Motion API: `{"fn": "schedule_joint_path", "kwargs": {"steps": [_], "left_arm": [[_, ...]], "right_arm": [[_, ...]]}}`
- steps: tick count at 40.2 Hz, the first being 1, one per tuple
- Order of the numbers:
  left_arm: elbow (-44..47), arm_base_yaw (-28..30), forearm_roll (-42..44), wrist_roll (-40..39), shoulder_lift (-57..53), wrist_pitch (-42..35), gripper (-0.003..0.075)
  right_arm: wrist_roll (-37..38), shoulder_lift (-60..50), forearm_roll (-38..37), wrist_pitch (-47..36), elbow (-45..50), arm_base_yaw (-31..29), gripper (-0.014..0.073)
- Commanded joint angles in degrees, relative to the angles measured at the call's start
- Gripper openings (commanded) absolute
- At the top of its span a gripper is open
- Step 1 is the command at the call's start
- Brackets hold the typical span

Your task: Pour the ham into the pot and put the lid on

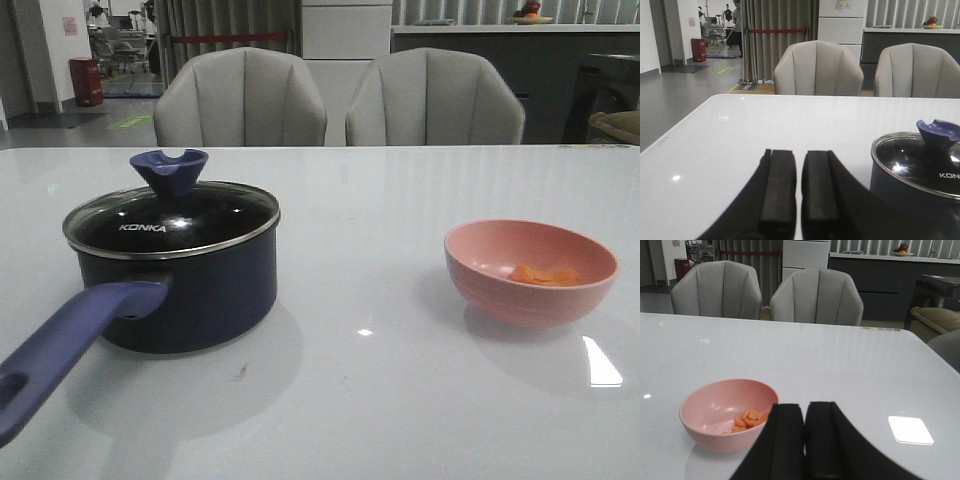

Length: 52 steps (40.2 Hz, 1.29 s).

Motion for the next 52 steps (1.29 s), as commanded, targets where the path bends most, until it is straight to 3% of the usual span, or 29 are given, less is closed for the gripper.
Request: {"fn": "schedule_joint_path", "kwargs": {"steps": [1, 32, 37, 44, 52], "left_arm": [[1.2, 0.0, -0.1, 0.0, -1.1, -4.8, 0.0133], [1.2, 0.0, -0.1, 0.0, -1.1, -5.6, 0.0133], [1.2, 0.0, -0.1, 0.0, -1.1, -10.3, 0.0133], [0.4, 0.0, -0.1, 0.0, -1.1, -22.8, 0.0133], [-8.0, 0.0, -0.1, 0.0, 1.5, -16.8, 0.0133]], "right_arm": [[-0.1, -1.1, -0.7, -4.5, -0.3, -0.4, 0.0160], [-0.1, -1.1, -0.7, -4.5, -0.3, -0.4, 0.0160], [-0.1, -1.1, -0.7, -4.5, -0.3, -0.4, 0.0160], [-0.1, -1.1, -0.7, -4.5, -0.3, -0.4, 0.0160], [-0.1, -1.1, -0.7, -4.5, -0.3, -0.4, 0.0160]]}}
